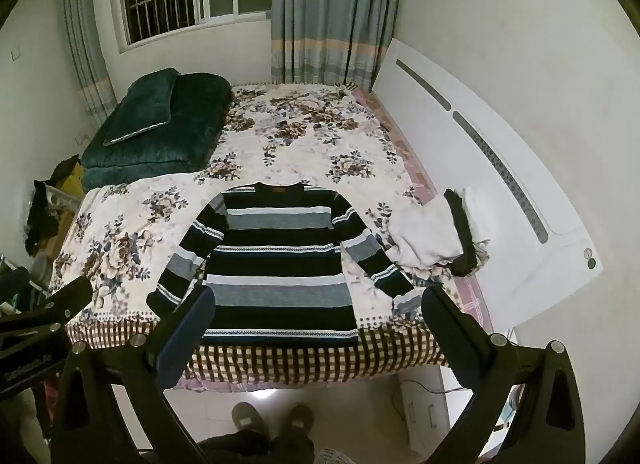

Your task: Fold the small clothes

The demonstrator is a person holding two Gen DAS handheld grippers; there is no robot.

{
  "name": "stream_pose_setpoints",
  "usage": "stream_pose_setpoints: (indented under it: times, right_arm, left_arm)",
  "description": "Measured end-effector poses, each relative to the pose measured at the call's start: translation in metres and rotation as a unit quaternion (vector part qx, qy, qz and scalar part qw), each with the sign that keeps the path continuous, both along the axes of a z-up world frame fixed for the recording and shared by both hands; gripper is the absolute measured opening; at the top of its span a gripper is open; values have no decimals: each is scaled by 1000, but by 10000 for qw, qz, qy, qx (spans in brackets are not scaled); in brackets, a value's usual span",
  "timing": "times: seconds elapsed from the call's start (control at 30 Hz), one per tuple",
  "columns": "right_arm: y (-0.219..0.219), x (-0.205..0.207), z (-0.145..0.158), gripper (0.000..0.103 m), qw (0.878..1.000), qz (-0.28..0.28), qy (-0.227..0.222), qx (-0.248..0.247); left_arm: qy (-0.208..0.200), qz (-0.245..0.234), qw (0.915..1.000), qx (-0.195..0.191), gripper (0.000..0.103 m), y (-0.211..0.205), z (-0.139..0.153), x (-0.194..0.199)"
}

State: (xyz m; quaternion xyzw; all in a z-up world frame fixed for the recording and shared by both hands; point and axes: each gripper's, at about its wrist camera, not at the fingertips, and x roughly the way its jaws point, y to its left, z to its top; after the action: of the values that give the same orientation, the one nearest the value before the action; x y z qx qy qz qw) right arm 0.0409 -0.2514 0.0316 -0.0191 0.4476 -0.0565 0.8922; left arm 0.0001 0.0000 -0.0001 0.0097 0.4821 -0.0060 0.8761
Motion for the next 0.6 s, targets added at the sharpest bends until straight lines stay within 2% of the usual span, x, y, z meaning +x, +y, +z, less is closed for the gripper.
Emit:
stream_pose_setpoints:
  times: [0.6]
  right_arm:
    - [0,2,3,103,10000,25,0,2]
  left_arm:
    - [-94,4,10000,26,103,-2,4,1]
